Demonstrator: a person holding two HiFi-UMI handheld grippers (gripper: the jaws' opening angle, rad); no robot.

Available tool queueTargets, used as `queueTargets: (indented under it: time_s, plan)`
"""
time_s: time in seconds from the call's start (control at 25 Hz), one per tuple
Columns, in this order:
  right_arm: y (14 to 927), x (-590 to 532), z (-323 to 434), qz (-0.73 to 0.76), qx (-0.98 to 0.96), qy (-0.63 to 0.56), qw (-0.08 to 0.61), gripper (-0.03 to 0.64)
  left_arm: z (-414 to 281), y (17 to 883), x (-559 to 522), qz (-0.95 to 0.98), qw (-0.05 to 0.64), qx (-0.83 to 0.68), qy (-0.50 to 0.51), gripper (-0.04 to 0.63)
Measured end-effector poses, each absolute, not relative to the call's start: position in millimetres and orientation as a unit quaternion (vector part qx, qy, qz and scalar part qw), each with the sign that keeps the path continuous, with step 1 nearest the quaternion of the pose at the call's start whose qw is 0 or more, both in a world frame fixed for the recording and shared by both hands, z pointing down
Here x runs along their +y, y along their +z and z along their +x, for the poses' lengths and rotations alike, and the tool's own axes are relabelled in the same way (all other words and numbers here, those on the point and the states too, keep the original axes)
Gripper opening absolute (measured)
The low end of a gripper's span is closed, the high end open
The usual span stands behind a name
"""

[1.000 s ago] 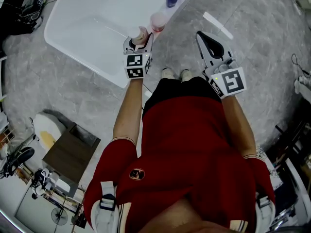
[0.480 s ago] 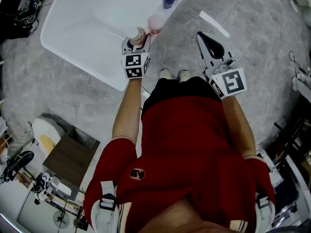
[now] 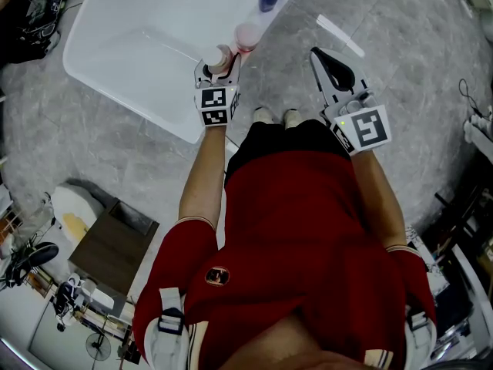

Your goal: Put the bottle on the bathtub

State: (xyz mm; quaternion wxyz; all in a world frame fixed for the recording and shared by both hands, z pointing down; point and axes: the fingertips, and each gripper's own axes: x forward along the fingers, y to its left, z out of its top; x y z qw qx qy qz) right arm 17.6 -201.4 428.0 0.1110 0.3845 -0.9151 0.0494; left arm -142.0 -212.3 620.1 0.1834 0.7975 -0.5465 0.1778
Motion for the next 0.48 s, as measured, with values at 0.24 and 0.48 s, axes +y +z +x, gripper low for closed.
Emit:
queueTargets:
  time_s: [0.24, 0.48]
  plan:
    - [429.3, -200.5, 13.8, 0.378, -0.918, 0.051, 0.111, -0.005, -138.1, 622.2, -209.3, 0.797, 0.183, -0.547, 0.179, 0.229]
    - [427.1, -196.7, 10.2, 0.372, -0.921, 0.049, 0.109, -0.005, -133.9, 622.5, -206.6, 0.805, 0.195, -0.536, 0.162, 0.264]
